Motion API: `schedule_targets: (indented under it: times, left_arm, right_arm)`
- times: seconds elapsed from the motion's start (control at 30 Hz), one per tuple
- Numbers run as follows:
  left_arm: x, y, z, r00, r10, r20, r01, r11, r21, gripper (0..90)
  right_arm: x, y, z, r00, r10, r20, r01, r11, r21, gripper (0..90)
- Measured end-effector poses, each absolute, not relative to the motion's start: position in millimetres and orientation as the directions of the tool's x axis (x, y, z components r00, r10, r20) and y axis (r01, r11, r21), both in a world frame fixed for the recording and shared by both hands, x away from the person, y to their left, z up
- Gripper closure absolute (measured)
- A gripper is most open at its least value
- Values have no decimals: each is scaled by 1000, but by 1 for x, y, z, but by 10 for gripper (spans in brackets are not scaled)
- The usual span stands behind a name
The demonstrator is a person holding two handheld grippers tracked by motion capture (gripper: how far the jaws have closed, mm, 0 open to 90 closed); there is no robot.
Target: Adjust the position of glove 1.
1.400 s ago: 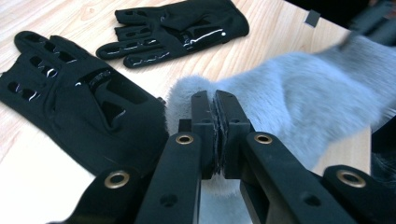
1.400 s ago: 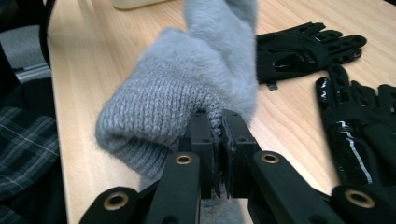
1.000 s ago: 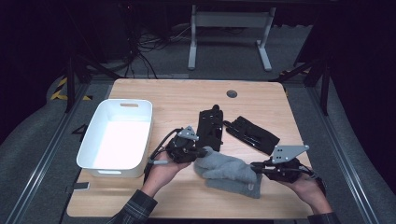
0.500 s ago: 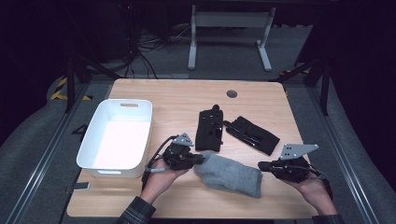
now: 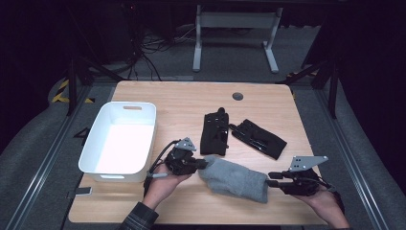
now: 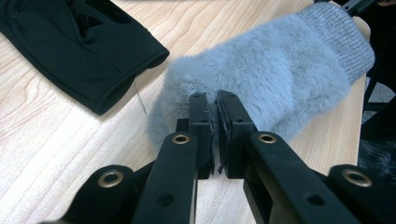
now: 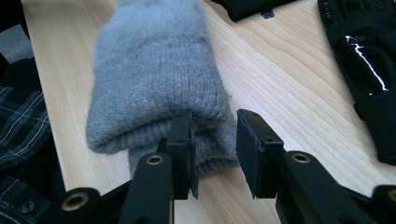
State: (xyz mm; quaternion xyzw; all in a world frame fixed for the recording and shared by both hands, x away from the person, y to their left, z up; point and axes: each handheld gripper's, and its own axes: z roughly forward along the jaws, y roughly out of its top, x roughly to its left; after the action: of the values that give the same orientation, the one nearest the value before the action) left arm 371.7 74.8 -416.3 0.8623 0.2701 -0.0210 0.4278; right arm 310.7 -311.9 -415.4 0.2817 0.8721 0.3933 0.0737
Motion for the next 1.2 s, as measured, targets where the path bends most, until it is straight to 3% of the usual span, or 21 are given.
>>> schedule_targets:
  times: [0.1, 0.23, 0.3, 0.77, 1.0, 1.07, 1.17, 1.2]
  left_arm:
    - [372, 75, -417, 853, 447, -269, 485, -490, 725, 855]
    - [372, 74, -417, 854, 445, -269, 484, -493, 723, 861]
    - [372, 74, -417, 855, 444, -270, 484, -493, 723, 865]
    - [357, 68, -395, 859, 376, -347, 497, -454, 740, 874]
    - [366, 68, -411, 843, 421, -335, 523, -495, 693, 864]
    - [368, 68, -416, 839, 431, -332, 529, -505, 681, 813]
    - [368, 74, -415, 824, 483, -295, 531, -481, 697, 587]
    - [368, 77, -413, 821, 494, -286, 530, -475, 702, 536]
  right_arm:
    - [315, -309, -418, -831, 549, 96, 438, 537, 721, 665]
    - [322, -308, -423, -829, 547, 116, 455, 539, 709, 835]
    - [323, -309, -423, -827, 551, 117, 456, 534, 711, 878]
    - [315, -327, -397, -815, 567, 114, 447, 492, 747, 897]
    - [320, -324, -409, -816, 567, 116, 467, 526, 711, 894]
    - [321, -324, -413, -812, 572, 113, 471, 530, 706, 874]
    - [323, -330, -415, -793, 600, 106, 484, 514, 709, 789]
    - [324, -334, -417, -779, 619, 96, 492, 511, 705, 801]
